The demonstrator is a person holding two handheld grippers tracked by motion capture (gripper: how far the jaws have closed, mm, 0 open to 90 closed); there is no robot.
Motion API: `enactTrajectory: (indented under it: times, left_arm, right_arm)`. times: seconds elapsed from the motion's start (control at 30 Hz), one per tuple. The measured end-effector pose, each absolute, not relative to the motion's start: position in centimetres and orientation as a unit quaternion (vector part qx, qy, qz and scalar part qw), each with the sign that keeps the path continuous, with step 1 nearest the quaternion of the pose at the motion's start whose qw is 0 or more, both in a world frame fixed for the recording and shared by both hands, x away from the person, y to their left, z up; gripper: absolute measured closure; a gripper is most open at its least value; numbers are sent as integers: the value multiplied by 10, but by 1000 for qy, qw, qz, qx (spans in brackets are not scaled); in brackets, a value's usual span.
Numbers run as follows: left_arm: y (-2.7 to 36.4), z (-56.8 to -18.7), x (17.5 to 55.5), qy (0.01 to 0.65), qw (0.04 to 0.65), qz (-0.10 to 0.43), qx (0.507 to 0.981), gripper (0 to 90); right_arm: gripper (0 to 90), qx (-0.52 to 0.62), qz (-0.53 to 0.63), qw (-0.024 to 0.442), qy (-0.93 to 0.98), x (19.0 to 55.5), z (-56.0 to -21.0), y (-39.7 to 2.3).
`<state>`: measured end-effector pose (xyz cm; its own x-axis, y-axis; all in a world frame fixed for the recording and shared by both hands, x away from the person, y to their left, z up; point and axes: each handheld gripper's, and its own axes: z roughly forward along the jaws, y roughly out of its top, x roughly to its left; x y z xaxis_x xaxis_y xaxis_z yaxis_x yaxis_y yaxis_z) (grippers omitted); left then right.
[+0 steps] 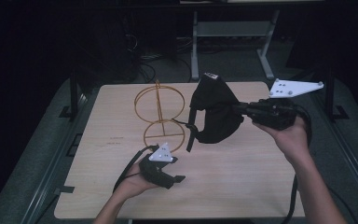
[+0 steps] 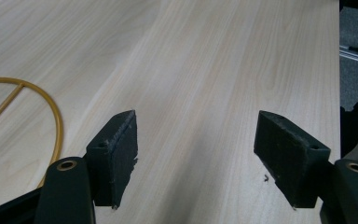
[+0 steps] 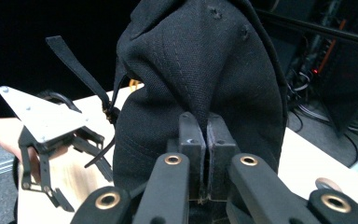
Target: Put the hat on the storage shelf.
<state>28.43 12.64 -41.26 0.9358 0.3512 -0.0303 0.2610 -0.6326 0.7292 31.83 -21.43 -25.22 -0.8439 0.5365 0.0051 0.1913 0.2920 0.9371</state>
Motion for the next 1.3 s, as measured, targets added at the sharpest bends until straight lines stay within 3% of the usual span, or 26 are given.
enactTrajectory:
  times: [1.3]
  left_arm:
    - [118, -420, 281, 149, 373, 55, 914, 298]
  right_arm:
    - [878, 175, 546, 133, 808, 378, -202, -101]
